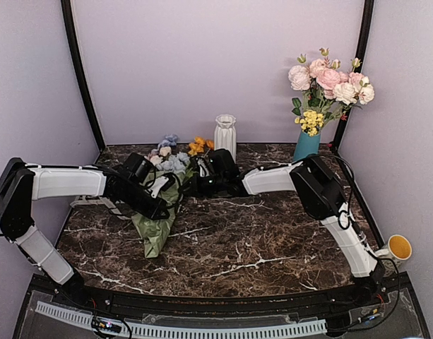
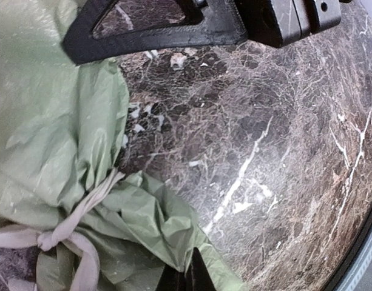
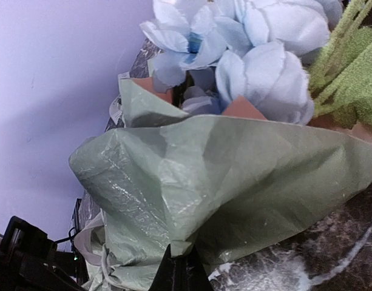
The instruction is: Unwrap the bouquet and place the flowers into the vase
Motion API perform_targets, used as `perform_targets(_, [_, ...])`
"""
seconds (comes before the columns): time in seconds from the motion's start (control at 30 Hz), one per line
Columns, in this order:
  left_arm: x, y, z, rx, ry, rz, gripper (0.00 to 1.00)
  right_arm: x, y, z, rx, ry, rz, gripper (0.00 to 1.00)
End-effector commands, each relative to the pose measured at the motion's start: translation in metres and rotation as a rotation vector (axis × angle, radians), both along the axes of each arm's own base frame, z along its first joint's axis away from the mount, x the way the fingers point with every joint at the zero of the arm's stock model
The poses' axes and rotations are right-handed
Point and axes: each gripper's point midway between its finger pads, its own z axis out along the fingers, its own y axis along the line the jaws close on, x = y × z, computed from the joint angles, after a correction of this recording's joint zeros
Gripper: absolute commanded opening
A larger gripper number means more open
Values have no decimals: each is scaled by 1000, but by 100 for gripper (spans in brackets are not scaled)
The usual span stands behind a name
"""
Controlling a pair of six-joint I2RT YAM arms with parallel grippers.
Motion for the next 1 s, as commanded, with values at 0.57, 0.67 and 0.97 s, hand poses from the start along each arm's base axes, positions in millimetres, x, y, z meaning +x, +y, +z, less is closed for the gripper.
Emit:
perform_targets(0.57, [-18,82,-7,356,21,168,0,95,-51,17,-24,-62,-291,0])
perform_targets(0.67, [-19,70,-9,312,53,145,0,83,-47,12,-41,-79,-236,0])
perform_targets(0.97, [-25,52,-1,229,139,123,34,50,-42,18,-54,-128,-128,22])
